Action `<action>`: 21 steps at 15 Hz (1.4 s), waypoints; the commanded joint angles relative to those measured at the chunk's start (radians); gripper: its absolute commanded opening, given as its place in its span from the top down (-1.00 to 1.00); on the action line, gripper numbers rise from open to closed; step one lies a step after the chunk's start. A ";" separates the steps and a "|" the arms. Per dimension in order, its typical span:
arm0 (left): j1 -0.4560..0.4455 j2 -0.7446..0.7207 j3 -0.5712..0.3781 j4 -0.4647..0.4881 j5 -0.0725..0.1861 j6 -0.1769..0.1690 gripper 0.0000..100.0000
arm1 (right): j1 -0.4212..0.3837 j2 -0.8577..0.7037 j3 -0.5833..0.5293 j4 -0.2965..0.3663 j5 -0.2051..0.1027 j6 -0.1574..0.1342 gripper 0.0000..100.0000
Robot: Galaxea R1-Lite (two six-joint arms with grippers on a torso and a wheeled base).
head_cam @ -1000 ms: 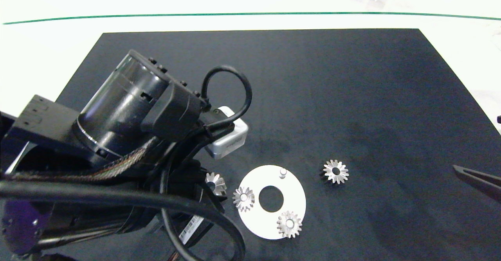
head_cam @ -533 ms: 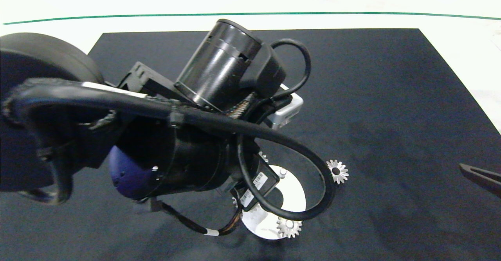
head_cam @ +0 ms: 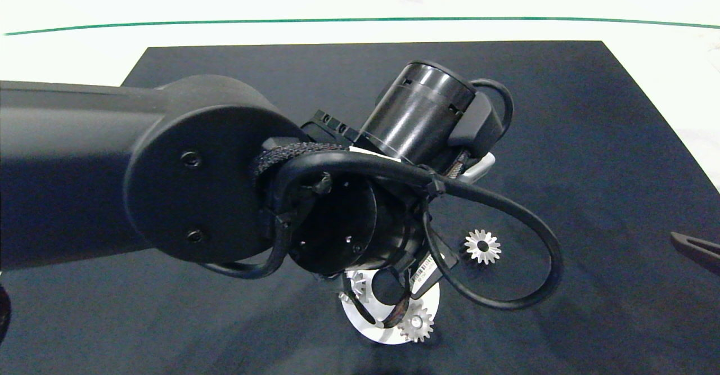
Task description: Remove an incorrectly installed larger gear and replace it with the correct smaller gear
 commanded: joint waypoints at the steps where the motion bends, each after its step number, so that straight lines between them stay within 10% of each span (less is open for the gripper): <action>1: 0.000 0.041 -0.044 0.003 0.002 0.001 0.38 | 0.000 -0.051 0.003 0.003 -0.002 -0.039 -1.00; 21: 0.012 0.074 0.025 -0.075 0.010 -0.004 0.38 | 0.003 -0.074 0.004 0.003 0.012 -0.064 -1.00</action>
